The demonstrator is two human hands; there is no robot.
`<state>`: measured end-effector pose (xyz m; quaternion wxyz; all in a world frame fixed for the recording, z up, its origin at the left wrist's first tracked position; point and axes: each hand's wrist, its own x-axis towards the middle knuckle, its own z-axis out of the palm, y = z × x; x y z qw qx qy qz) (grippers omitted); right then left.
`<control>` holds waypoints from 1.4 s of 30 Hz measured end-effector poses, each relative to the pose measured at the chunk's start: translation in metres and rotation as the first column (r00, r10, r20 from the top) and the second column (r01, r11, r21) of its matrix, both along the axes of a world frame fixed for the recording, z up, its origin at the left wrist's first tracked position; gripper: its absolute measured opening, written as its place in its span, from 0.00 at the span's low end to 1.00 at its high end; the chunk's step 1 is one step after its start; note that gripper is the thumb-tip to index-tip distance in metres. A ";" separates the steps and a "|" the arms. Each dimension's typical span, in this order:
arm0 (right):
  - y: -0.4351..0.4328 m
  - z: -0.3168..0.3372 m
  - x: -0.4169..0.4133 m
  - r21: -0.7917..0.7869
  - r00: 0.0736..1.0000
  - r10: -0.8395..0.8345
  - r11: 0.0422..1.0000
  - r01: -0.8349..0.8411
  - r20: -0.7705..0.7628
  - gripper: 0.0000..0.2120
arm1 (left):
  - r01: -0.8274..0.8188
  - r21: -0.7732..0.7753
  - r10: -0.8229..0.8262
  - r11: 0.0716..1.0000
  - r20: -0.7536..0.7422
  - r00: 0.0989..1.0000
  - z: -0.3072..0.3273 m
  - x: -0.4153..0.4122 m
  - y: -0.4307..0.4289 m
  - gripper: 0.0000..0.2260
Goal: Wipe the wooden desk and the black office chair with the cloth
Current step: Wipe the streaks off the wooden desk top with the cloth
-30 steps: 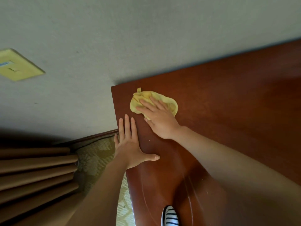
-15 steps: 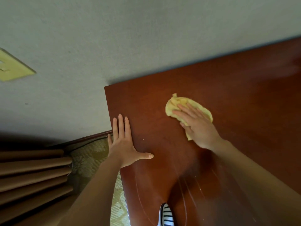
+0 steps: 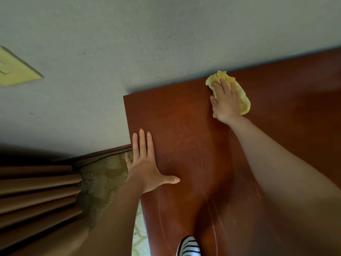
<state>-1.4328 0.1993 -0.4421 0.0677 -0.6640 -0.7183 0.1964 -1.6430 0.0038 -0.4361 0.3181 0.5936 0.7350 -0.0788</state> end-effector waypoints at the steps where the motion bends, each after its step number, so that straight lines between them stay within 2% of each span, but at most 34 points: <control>1: 0.002 -0.001 -0.008 -0.019 1.000 0.006 1.000 -0.006 0.014 0.23 | 0.001 0.000 -0.001 1.000 0.001 1.000 0.000 -0.001 0.000 0.68; 5: 0.000 -0.001 -0.038 -0.033 0.983 0.181 0.983 -0.180 0.042 0.24 | -0.004 0.001 0.004 1.000 0.003 1.000 -0.001 -0.001 -0.001 0.69; 12: -0.055 0.000 -0.063 0.003 0.847 0.528 0.849 -0.529 -0.051 0.23 | -0.022 0.027 0.022 0.999 0.007 1.000 -0.001 -0.001 0.000 0.68; 18: -0.104 0.013 -0.045 -0.010 0.751 0.648 0.756 -0.655 -0.128 0.22 | -0.036 0.074 0.036 0.997 0.000 0.999 -0.002 0.001 -0.002 0.68; 21: -0.126 0.017 -0.027 -0.014 0.664 0.731 0.671 -0.742 -0.158 0.22 | -0.073 0.133 0.066 0.988 0.054 0.996 -0.004 0.006 -0.012 0.66; 25: -0.138 0.014 -0.009 -0.018 0.547 0.822 0.552 -0.834 -0.159 0.23 | -0.219 0.266 0.165 0.939 0.210 0.964 -0.005 -0.002 -0.036 0.59; 28: -0.124 0.012 -0.015 -0.033 0.488 0.859 0.489 -0.871 -0.155 0.23 | -0.295 0.289 0.214 0.911 0.280 0.936 -0.006 -0.019 -0.049 0.53; 30: -0.107 0.010 -0.029 -0.026 0.444 0.889 0.444 -0.896 -0.114 0.24 | -0.341 0.295 0.247 0.893 0.312 0.917 -0.008 -0.030 -0.052 0.46; 33: -0.079 0.007 -0.061 -0.025 0.435 0.899 0.434 -0.900 -0.052 0.24 | -0.425 0.301 0.286 0.854 0.411 0.866 -0.007 -0.040 -0.053 0.33; 35: -0.061 0.006 -0.085 -0.022 0.448 0.894 0.448 -0.894 -0.023 0.24 | -0.441 0.313 0.291 0.841 0.425 0.857 -0.006 -0.042 -0.053 0.28; 42: -0.006 0.009 -0.152 -0.036 0.503 0.863 0.505 -0.862 0.058 0.23 | -0.440 0.350 0.274 0.827 0.433 0.859 -0.008 -0.044 -0.059 0.23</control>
